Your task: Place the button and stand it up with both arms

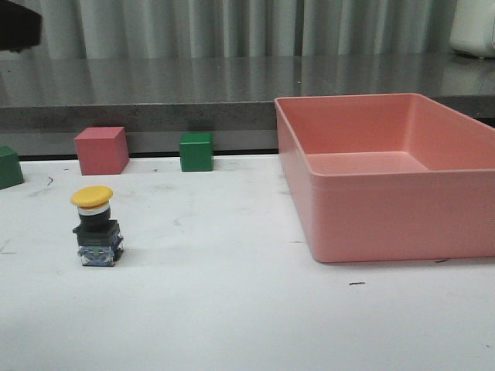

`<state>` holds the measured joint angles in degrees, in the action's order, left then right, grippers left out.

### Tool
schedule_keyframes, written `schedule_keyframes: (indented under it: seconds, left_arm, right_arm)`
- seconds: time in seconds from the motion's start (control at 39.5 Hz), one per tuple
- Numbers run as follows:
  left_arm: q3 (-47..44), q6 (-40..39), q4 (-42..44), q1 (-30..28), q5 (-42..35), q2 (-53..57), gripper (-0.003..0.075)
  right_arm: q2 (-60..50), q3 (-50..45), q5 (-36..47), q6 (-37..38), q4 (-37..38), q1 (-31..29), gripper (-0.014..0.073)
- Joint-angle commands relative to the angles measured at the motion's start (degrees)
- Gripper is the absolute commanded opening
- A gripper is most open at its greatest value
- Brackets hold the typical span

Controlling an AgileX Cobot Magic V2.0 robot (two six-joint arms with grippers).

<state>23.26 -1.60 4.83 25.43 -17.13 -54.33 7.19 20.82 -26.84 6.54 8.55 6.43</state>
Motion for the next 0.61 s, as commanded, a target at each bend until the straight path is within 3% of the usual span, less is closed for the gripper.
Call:
schedule_keyframes:
  seconds: [0.0, 0.25, 0.41, 0.58]
  left_arm:
    - [1.71, -0.84, -0.34, 0.08, 5.66, 6.36, 0.0228]
    - [1.71, -0.84, -0.71, 0.08, 21.00, 20.46, -0.0020]
    - [1.71, -0.84, -1.60, 0.08, 28.83, 26.49, -0.0020]
    - [1.71, -0.84, -8.61, 0.08, 37.71, 33.00, -0.0020]
  right_arm:
    - [0.57, 1.36, 4.64, -0.37, 1.04, -0.37, -0.0072]
    - [0.57, 1.36, 4.64, -0.37, 1.04, -0.37, -0.0072]
    - [0.57, 1.36, 4.64, -0.37, 1.04, -0.37, -0.0072]
    - [0.57, 1.36, 4.64, -0.37, 1.04, -0.37, -0.0072]
